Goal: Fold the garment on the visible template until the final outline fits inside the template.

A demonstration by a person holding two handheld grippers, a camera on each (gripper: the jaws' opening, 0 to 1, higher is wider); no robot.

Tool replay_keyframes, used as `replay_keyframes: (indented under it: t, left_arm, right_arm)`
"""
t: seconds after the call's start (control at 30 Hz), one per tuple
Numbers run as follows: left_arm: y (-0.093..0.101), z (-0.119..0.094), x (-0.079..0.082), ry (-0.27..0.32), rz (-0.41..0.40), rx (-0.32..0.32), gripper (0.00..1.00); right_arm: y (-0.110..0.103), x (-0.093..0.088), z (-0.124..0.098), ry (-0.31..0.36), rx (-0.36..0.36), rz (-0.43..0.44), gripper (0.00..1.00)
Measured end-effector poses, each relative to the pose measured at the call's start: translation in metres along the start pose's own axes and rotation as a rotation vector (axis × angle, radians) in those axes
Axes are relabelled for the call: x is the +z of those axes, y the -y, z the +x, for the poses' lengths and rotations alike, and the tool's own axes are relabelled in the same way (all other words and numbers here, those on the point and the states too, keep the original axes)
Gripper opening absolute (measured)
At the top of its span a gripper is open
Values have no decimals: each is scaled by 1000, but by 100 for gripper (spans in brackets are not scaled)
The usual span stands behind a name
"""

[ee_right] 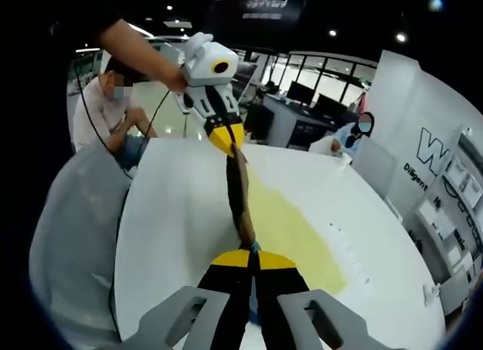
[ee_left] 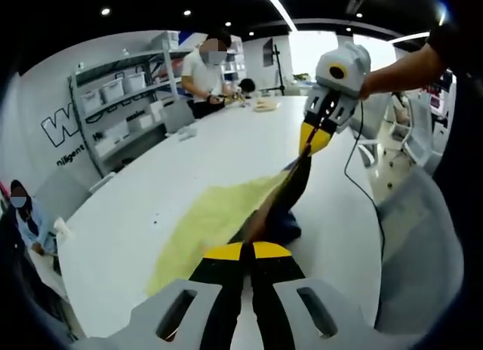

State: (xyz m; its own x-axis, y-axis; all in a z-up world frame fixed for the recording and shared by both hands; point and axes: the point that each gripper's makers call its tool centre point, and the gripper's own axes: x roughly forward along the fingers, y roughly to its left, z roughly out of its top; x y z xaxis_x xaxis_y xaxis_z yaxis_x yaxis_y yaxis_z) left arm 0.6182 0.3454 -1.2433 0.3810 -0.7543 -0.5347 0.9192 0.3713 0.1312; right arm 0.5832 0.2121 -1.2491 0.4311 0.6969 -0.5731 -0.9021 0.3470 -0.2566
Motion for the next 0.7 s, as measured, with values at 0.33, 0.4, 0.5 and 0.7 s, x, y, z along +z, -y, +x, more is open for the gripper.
replay_keyframes:
  t: [0.33, 0.4, 0.5, 0.7]
  left_arm:
    - [27, -18, -6, -23, -82, -67, 7]
    - [32, -21, -7, -27, -101, -87, 7]
    - [40, -25, -9, -37, -125, -113, 7]
    - [60, -36, -7, -37, -159, -179, 7]
  right_arm:
    - [-34, 7, -8, 21, 82, 35, 0]
    - [-40, 7, -10, 22, 98, 43, 0]
    - [-51, 7, -13, 27, 134, 60, 0]
    - [-69, 10, -20, 33, 197, 87, 0]
